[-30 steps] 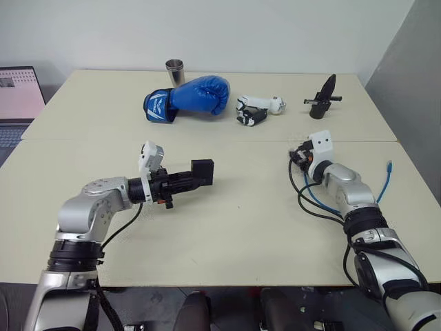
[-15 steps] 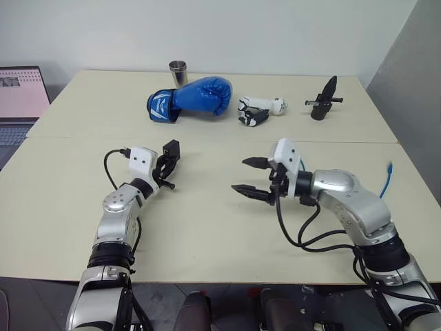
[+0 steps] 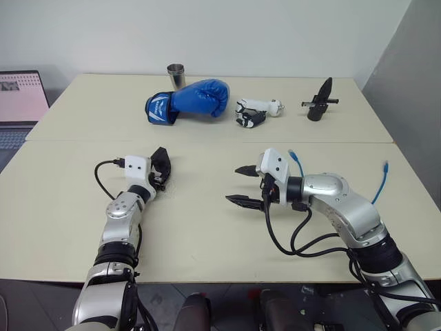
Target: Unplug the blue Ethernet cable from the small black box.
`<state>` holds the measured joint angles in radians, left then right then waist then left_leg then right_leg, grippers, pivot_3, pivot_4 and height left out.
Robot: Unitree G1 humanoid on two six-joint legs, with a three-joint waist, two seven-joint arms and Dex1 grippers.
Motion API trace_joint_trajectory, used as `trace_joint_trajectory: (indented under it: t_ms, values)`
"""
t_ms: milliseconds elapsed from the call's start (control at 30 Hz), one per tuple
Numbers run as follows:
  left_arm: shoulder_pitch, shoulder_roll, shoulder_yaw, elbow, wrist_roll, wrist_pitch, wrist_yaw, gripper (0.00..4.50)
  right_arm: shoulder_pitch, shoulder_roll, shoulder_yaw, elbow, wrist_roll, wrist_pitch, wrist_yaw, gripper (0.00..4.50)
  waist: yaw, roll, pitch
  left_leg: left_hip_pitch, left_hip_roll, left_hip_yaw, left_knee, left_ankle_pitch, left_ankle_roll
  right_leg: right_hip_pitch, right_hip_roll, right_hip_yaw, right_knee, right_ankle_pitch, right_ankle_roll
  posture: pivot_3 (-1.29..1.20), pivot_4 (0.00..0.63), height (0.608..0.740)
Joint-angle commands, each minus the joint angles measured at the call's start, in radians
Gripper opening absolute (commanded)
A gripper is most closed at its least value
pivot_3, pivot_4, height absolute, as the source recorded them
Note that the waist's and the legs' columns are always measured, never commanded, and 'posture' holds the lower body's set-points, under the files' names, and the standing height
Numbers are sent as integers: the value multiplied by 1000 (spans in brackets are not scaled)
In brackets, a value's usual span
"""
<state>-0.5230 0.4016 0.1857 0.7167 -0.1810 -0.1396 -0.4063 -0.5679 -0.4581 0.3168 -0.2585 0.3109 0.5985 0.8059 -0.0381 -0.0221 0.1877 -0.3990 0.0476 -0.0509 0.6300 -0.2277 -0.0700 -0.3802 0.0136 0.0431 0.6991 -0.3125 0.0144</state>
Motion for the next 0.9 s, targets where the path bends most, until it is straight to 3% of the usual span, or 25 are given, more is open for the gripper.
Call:
trace_joint_trajectory:
  t_ms: [33,100,267,467,667,900]
  values:
    - [68,4,10,-51,-6,26,-9,3806,-1,1,-18,-30,-6,-14,-1,3918,-3,0,0,0,0,0,0,0,0,0,0,0,0,0,0,0,150,740]
    - [117,12,11,-136,-11,49,-15,4250,8,2,-21,-43,-8,-4,-10,3918,-4,0,0,0,0,0,0,0,0,0,0,1,-1,0,0,0,150,740]
    - [296,82,50,-455,-69,199,-62,4250,77,-33,-48,-104,-5,-12,-8,3918,-8,0,0,-1,1,1,0,0,0,0,-1,1,-2,0,0,0,150,740]
    - [463,315,90,-736,-171,397,-284,4250,151,-145,-192,-128,59,-29,59,3918,-5,-2,1,-1,1,0,-1,0,-1,-1,-1,0,-2,0,0,0,150,740]
    - [461,455,145,-815,-267,516,-420,4250,153,-276,-369,-95,192,45,146,3918,9,-1,2,0,0,0,-1,0,0,1,-2,0,-3,-3,5,0,150,740]
    - [431,512,148,-838,-300,584,-496,4250,147,-353,-428,-88,265,106,183,3918,4,-1,3,-1,1,1,-2,0,0,-1,-1,1,-3,-4,4,0,150,740]
